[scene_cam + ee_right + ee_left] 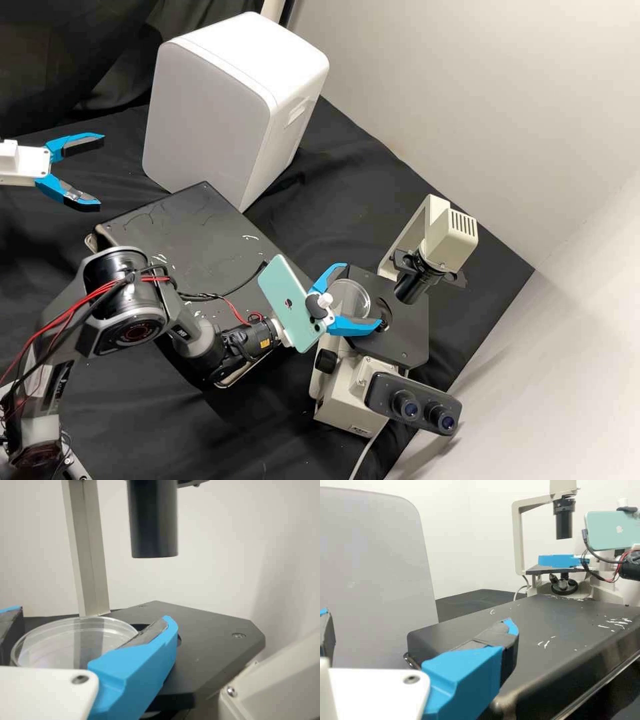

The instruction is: Place the petri dish on the microscope

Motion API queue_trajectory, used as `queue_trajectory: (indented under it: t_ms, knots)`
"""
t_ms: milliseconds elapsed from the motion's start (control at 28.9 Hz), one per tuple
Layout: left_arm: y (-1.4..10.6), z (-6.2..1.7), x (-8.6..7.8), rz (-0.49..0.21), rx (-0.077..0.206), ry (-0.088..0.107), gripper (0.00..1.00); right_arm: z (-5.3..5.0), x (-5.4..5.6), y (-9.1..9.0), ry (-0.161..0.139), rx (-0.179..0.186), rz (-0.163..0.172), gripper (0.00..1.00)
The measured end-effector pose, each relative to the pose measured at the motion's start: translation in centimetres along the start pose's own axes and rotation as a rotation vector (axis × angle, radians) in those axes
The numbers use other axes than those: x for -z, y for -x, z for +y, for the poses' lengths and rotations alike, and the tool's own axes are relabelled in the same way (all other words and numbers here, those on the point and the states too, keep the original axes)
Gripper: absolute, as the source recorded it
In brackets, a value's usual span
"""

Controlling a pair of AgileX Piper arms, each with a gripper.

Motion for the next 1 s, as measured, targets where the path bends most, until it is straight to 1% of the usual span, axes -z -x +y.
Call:
queue_trajectory:
  t_ms: [139,242,277,312,381,520,589,624,693,762,797,866,935,1005]
  knots:
    - [0.0,-0.04,0.1,0.008,0.005,0.001,1.00,-0.2,-0.2,-0.4,0.008,0.001,-0.001,0.00]
    - [0.0,-0.04,0.1,0.006,0.006,0.006,1.00,-0.2,-0.3,-0.7,0.008,0.000,0.000,0.00]
    - [0.0,-0.04,0.2,0.007,0.006,0.004,1.00,-0.3,-0.4,-0.8,0.007,0.001,-0.004,0.00]
    - [0.0,-0.04,0.2,0.007,0.006,0.003,1.00,-0.2,-0.5,-1.0,0.009,-0.002,-0.004,0.00]
    - [0.0,-0.04,0.2,0.007,0.006,0.010,1.00,-0.3,-0.6,-1.3,0.014,-0.006,-0.008,0.00]
    - [0.0,-0.04,0.2,0.006,0.007,0.009,1.00,-0.4,-0.9,-1.7,0.023,-0.012,-0.014,0.00]
    - [0.0,-0.04,0.2,0.006,0.007,0.009,1.00,-0.5,-1.0,-1.9,0.020,-0.016,-0.018,0.00]
    - [0.0,-0.04,0.2,0.006,0.007,0.009,1.00,-0.6,-1.0,-2.0,0.023,-0.016,-0.019,0.00]
    - [0.0,-0.04,0.2,0.006,0.007,0.009,1.00,-0.8,-1.2,-2.2,0.042,-0.016,-0.019,0.00]
    - [0.0,-0.04,0.2,0.006,0.007,0.009,1.00,-0.8,-1.3,-2.5,0.042,-0.024,-0.017,0.00]
    - [0.0,-0.04,0.2,0.006,0.007,0.009,1.00,-0.8,-1.4,-2.7,0.044,-0.031,-0.011,0.00]
    - [0.0,-0.04,0.2,0.006,0.007,0.009,1.00,-1.0,-1.4,-3.0,0.045,-0.037,-0.004,0.00]
    - [0.0,-0.15,0.2,0.007,0.013,0.010,1.00,-1.0,-1.6,-3.3,0.050,-0.051,-0.006,0.00]
    - [-0.1,-0.23,0.2,0.007,0.018,0.010,1.00,-1.1,-1.6,-3.5,0.052,-0.053,-0.003,0.00]
